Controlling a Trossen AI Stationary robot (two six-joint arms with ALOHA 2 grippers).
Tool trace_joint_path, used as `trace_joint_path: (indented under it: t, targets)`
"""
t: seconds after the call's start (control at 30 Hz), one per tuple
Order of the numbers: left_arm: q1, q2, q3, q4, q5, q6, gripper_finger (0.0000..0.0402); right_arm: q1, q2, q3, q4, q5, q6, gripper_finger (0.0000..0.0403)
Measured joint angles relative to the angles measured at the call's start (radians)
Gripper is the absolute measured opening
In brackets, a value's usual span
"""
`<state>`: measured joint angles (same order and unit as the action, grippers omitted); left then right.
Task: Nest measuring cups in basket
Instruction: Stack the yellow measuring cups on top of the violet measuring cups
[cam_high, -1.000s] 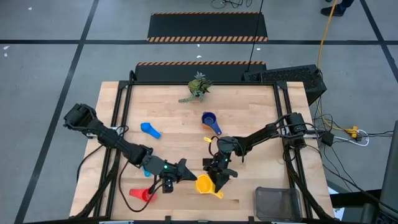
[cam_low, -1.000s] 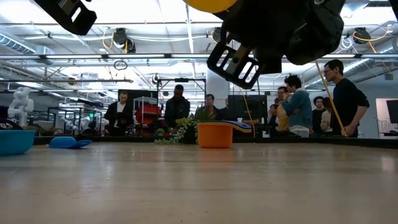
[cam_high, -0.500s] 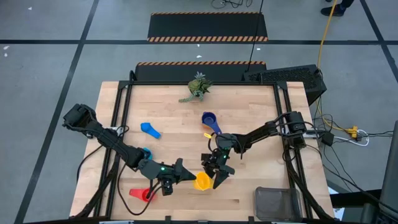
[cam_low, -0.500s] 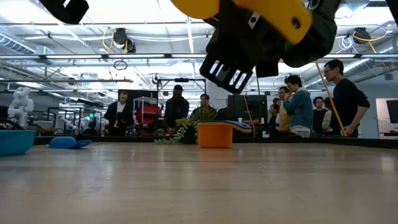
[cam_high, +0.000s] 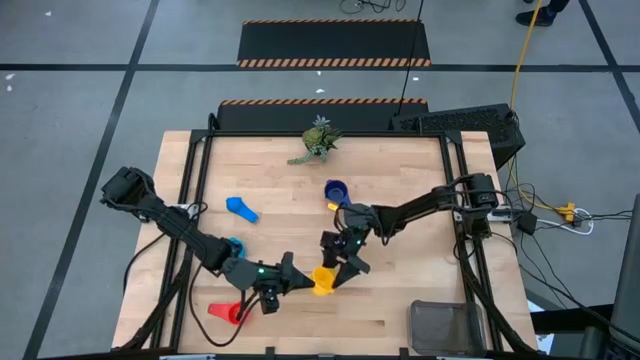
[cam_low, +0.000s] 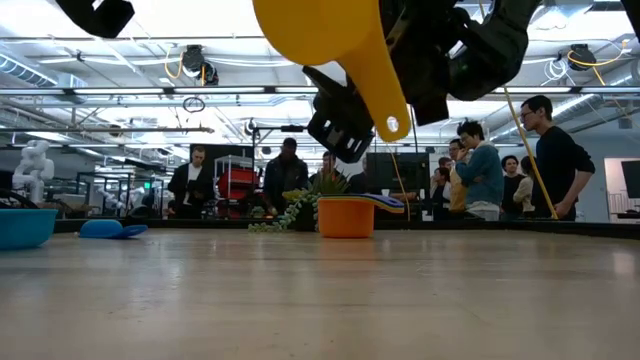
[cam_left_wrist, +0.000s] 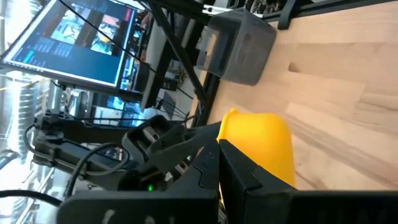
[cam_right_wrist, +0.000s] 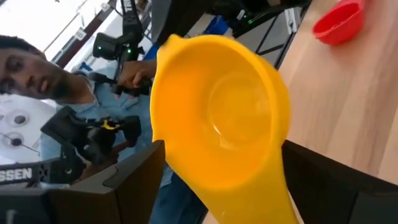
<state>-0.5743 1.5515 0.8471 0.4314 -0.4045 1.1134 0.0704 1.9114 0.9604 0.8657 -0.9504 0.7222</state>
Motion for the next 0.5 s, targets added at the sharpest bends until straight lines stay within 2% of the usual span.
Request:
trace_joint_path:
  t: [0.23,0.5]
  targets:
    - [0.001,0.000,0.000,-0.060,-0.024,-0.041,0.0002,0.022,0.000,0.000,-0.122,0.067,-0.113,0.0268]
    - [0.003,-0.001,0.001,-0.138,-0.044,-0.125,0.0001,0.039,0.000,0.000,-0.146,0.090,-0.167,0.0173]
